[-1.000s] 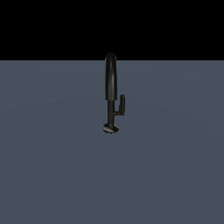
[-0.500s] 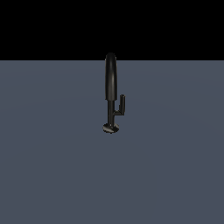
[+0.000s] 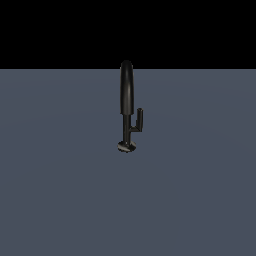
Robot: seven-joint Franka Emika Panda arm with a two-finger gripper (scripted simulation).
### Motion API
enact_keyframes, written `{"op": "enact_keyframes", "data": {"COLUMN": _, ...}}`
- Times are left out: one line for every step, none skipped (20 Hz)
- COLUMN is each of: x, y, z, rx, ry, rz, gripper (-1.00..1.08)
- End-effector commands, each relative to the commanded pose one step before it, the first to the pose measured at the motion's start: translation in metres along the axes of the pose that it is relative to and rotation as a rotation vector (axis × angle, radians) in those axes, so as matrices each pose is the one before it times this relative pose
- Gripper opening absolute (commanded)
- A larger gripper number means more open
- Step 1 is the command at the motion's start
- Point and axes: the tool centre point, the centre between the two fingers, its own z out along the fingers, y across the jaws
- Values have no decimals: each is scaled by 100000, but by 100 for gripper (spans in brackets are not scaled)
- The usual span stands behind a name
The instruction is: Turn on the faucet by rotating a designated handle.
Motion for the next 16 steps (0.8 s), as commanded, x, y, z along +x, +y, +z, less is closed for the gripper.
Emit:
{"op": "enact_keyframes", "data": {"x": 1568, "y": -60, "z": 310, "rx": 3252, "ry": -3700, "rz": 3773, "gripper": -100}}
{"op": "enact_keyframes", "data": {"x": 622, "y": -27, "z": 120, "rx": 1305, "ry": -1488, "rz": 1492, "gripper": -100}}
{"op": "enact_keyframes", "data": {"x": 624, "y": -27, "z": 120, "rx": 1312, "ry": -1495, "rz": 1498, "gripper": -100}}
{"op": "enact_keyframes", "data": {"x": 627, "y": -27, "z": 120, "rx": 1321, "ry": -1502, "rz": 1503, "gripper": -100}}
{"op": "enact_keyframes", "data": {"x": 630, "y": -27, "z": 120, "rx": 1328, "ry": -1510, "rz": 1508, "gripper": -100}}
{"op": "enact_keyframes", "data": {"x": 632, "y": -28, "z": 121, "rx": 1336, "ry": -1517, "rz": 1513, "gripper": -100}}
{"op": "enact_keyframes", "data": {"x": 635, "y": -27, "z": 121, "rx": 1344, "ry": -1525, "rz": 1519, "gripper": -100}}
{"op": "enact_keyframes", "data": {"x": 638, "y": -28, "z": 121, "rx": 1352, "ry": -1533, "rz": 1525, "gripper": -100}}
{"op": "enact_keyframes", "data": {"x": 641, "y": -27, "z": 121, "rx": 1361, "ry": -1543, "rz": 1531, "gripper": -100}}
{"op": "enact_keyframes", "data": {"x": 644, "y": -27, "z": 122, "rx": 1370, "ry": -1552, "rz": 1537, "gripper": -100}}
{"op": "enact_keyframes", "data": {"x": 647, "y": -27, "z": 122, "rx": 1379, "ry": -1561, "rz": 1544, "gripper": -100}}
{"op": "enact_keyframes", "data": {"x": 650, "y": -27, "z": 122, "rx": 1388, "ry": -1571, "rz": 1551, "gripper": -100}}
{"op": "enact_keyframes", "data": {"x": 654, "y": -27, "z": 123, "rx": 1398, "ry": -1582, "rz": 1559, "gripper": -100}}
{"op": "enact_keyframes", "data": {"x": 658, "y": -27, "z": 123, "rx": 1409, "ry": -1594, "rz": 1568, "gripper": -100}}
{"op": "enact_keyframes", "data": {"x": 662, "y": -26, "z": 124, "rx": 1420, "ry": -1606, "rz": 1577, "gripper": -100}}
{"op": "enact_keyframes", "data": {"x": 666, "y": -26, "z": 124, "rx": 1431, "ry": -1619, "rz": 1588, "gripper": -100}}
